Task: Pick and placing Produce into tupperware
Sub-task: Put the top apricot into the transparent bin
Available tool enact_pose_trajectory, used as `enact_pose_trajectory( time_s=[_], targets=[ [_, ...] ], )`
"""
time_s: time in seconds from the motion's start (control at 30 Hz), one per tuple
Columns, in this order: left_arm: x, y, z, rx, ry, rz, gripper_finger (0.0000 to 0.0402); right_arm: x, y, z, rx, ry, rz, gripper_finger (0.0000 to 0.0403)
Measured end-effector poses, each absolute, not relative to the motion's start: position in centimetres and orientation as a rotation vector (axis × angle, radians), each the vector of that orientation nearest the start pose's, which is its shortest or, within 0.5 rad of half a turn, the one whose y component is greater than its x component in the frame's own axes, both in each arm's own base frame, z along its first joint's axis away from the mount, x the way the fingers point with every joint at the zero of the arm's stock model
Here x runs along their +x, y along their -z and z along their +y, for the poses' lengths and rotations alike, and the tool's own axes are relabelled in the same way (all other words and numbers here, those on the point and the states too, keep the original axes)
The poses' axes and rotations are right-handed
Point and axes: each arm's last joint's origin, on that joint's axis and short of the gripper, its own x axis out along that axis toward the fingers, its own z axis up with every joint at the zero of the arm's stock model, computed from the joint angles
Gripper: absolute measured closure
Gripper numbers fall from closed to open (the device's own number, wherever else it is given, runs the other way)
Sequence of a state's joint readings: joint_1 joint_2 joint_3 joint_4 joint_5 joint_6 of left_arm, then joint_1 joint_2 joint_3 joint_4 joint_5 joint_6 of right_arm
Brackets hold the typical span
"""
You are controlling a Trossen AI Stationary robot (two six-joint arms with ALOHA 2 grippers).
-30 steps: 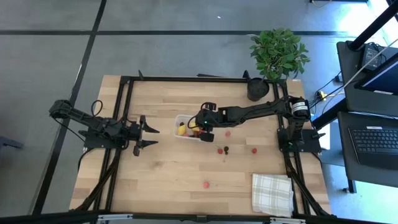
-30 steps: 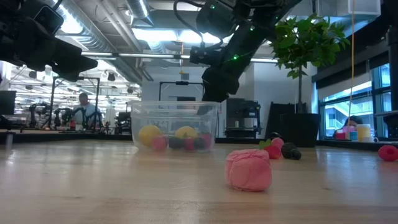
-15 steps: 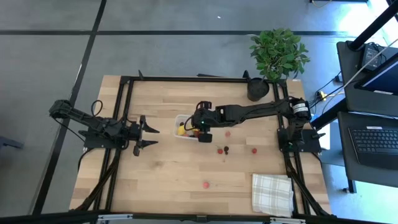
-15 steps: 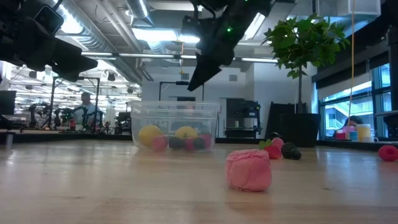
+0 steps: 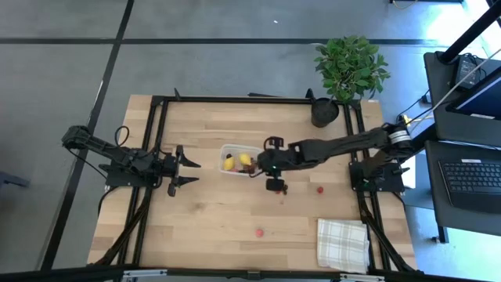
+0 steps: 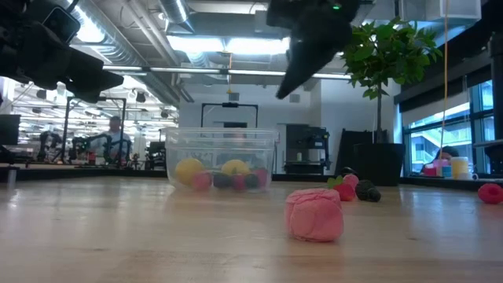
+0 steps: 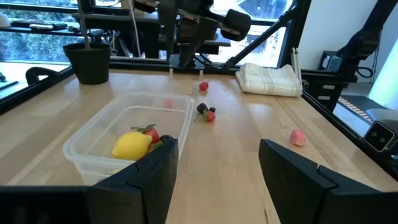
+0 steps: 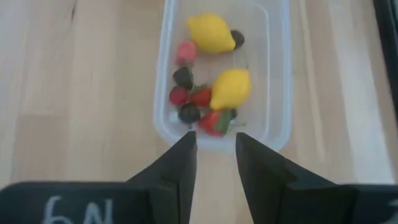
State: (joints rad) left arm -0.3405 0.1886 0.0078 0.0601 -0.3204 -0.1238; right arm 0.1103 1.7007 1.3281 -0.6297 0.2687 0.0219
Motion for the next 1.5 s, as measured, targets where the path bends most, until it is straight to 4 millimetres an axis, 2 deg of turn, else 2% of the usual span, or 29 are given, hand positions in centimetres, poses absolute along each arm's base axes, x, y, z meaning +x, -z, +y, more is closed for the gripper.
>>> enact_pose_trajectory(
  time_s=[0.23, 0.47, 0.6, 0.83, 1.37, 1.5],
  targets=[
    [10.4, -15.7, -2.7, -0.082, 0.013, 0.114, 0.0184, 31.8, -24.2, 3.4, -0.139, 0.163, 1.016, 0.0287],
    [10.4, -15.7, -2.7, -0.082, 0.002, 0.111, 0.0184, 28.0, -21.2, 2.9, -0.207, 0.135, 1.118, 0.0287],
    [10.4, -15.7, -2.7, -0.082, 0.002, 0.111, 0.0184, 26.9, -19.3, 2.8, -0.275, 0.096, 1.176, 0.0287],
    [10.4, -15.7, -2.7, -0.082, 0.002, 0.111, 0.0184, 26.6, -17.6, 2.7, -0.28, 0.092, 1.147, 0.0287],
    [10.4, -15.7, -2.7, -0.081, 0.0, 0.113, 0.0184, 27.0, -17.7, 2.7, -0.248, 0.109, 1.096, 0.0287],
    [10.4, -15.6, -2.7, -0.08, 0.0, 0.114, 0.0184, 27.0, -17.7, 2.7, -0.248, 0.109, 1.096, 0.0272]
  ],
)
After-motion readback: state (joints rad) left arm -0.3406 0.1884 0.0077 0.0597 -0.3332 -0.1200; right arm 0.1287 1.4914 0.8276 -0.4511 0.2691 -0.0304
